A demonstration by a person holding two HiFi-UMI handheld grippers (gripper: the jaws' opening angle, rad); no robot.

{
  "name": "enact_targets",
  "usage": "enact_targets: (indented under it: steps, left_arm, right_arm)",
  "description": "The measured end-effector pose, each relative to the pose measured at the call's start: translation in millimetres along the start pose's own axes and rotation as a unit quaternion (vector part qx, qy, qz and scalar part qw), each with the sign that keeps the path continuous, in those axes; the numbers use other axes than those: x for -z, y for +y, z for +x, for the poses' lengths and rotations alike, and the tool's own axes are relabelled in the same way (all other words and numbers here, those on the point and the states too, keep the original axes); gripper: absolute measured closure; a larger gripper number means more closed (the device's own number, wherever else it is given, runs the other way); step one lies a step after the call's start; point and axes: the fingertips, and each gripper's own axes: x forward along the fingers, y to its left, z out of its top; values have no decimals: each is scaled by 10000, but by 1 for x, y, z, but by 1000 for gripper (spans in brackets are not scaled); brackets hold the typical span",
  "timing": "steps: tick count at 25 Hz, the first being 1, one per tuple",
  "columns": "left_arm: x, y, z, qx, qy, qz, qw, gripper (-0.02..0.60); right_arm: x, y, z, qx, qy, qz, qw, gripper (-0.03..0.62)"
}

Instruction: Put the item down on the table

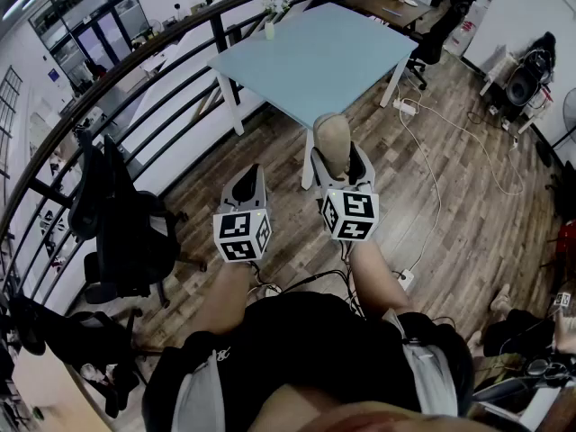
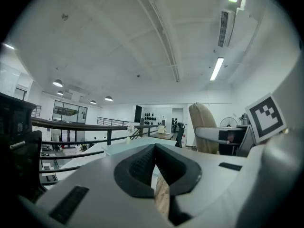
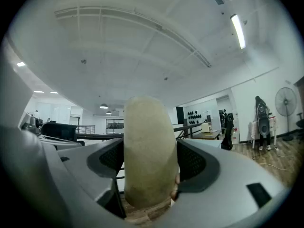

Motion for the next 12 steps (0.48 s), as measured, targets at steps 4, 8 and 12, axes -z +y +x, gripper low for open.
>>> enact_targets:
  steps: [4, 8, 12]
  left_arm:
    - [-3, -11, -6, 31, -35, 48, 10000, 570]
    - [-8, -13, -7, 45, -55, 95, 9999, 569]
    - [-9, -6, -5, 58, -60, 109, 9999, 571]
  right_arm:
    - [-6, -4, -10, 31, -75, -35, 10000, 252]
    - [-12, -5, -13, 62, -170, 68, 9998, 250]
    - [-14, -1, -9, 40, -218, 164, 9996, 249]
